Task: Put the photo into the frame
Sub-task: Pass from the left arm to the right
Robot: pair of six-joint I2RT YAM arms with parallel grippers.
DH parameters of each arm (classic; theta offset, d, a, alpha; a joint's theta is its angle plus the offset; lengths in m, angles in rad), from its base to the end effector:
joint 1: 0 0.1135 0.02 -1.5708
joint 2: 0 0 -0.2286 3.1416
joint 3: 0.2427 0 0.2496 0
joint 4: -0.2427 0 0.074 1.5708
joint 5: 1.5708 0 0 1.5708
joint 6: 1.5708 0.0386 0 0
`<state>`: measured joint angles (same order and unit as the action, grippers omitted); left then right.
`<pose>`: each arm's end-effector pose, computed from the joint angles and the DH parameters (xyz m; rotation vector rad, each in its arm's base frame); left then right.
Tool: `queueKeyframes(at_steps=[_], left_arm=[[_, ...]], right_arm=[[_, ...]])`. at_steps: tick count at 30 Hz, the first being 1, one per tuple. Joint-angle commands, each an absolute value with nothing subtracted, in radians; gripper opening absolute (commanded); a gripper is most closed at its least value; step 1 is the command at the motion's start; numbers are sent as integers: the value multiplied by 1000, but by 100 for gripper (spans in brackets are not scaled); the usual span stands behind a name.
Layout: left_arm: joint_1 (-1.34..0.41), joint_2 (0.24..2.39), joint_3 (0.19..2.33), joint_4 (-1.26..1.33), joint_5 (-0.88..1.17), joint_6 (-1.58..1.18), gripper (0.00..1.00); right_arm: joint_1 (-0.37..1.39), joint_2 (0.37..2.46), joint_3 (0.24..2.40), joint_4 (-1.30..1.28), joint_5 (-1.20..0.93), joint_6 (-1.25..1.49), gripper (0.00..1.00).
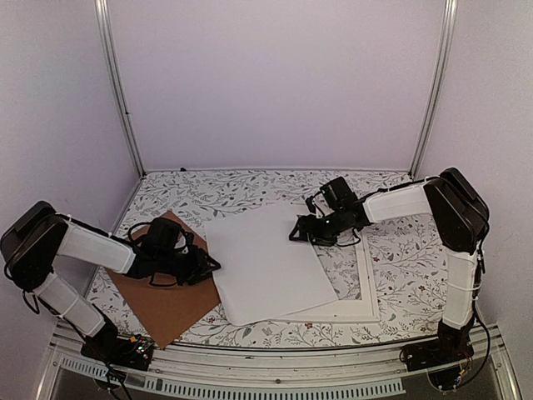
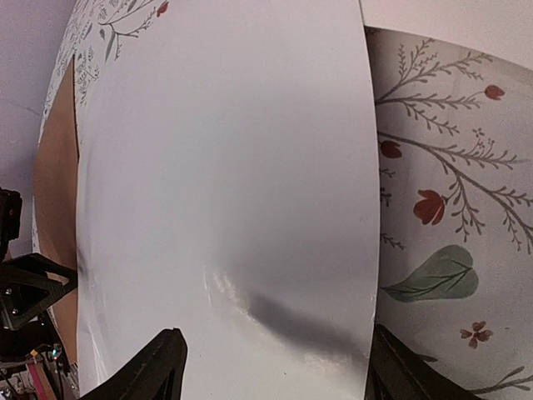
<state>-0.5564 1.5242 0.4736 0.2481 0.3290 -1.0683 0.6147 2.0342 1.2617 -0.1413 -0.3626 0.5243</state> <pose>0.2130 -0.1472 0.0820 -0.4963 2.5953 -1.0746 0.3228 0.2446 0.1047 -0.2838 2.6276 0.8920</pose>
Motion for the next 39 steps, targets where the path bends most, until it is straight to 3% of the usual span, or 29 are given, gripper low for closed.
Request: queueKeyframes(at_steps=[1, 20, 39], left_arm=[[-573, 1482, 451, 218, 322, -1089, 41], [-571, 1479, 454, 133, 217, -1047, 39], [-571, 1488, 466, 81, 157, -1025, 38]], right_arm=[[617, 1994, 1231, -141, -403, 549, 74], [616, 1933, 1196, -95, -537, 578, 46], [588, 1869, 1136, -45, -593, 614, 43]])
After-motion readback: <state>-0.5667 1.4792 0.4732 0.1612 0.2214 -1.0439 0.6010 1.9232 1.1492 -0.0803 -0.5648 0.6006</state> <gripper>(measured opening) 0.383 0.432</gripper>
